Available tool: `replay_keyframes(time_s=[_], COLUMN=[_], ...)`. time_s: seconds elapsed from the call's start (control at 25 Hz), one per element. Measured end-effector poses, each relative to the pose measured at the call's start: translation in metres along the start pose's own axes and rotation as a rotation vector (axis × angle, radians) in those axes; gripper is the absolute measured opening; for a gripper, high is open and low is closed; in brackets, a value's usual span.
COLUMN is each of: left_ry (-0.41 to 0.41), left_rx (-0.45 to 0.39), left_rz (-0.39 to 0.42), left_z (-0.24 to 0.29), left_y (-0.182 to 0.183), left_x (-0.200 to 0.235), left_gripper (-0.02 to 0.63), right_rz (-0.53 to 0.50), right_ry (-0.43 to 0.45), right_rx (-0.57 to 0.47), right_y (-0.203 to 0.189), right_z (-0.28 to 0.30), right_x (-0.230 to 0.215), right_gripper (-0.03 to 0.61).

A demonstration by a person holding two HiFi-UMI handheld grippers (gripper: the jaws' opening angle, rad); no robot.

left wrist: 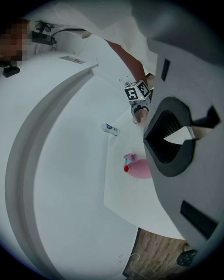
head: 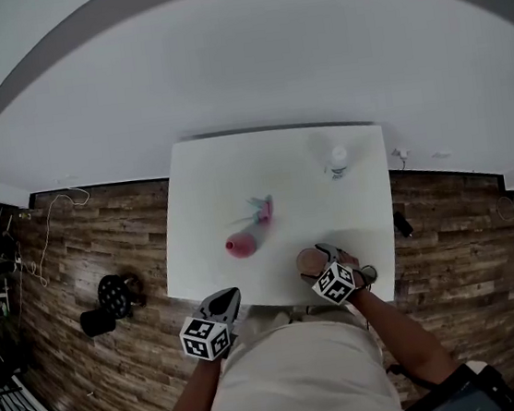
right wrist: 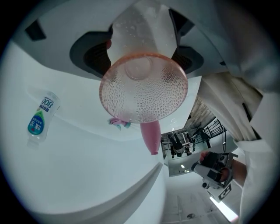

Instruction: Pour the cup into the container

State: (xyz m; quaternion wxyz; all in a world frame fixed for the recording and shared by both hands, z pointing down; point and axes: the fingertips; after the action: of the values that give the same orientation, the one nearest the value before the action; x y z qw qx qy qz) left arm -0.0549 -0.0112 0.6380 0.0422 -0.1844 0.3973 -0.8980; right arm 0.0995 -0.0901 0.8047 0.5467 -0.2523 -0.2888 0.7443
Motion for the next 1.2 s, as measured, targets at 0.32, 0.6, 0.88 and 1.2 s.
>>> replay_keyframes(time_s=[0.32, 0.6, 0.88, 1.2], left_ry=[0.002, 0.042, 0.054, 0.086], left_rx=[-0.031, -0.112, -0.190, -0.250], left_rz=[-0.021, -0.090, -0.107, -0.101], left_z=[0.000, 0.000, -0.002, -0.015], left_y=[0.003, 0.008, 0.027, 0.043], left_x=[-0.001, 0.004, -0.001, 0.002], left_gripper=[0.011, 0.011, 0.011, 0.011], right_rz=[0.082, 0.179, 0.161, 0.125], right_ry=[-0.001, -0.095, -0.203, -0.263], right_rx=[-0.071, -0.293, -0.452, -0.533], right_y=[0.015, 0.070, 0.127, 0.160], right_z=[-0.027, -0.092, -0.157, -0.200], right_x=[0.004, -0.018, -0.041, -0.041], right_gripper=[0.456, 0.424, 0.221, 0.201])
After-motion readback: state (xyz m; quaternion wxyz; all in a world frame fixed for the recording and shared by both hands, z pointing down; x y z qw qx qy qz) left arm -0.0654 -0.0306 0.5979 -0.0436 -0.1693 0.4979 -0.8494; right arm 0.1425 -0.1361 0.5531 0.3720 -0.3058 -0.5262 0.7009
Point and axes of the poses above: the fingertips, and each gripper's own axes: z forward along the fingers, x to its left, y out of its top, and after that the axes turned 4 degrees about -x, right-handed
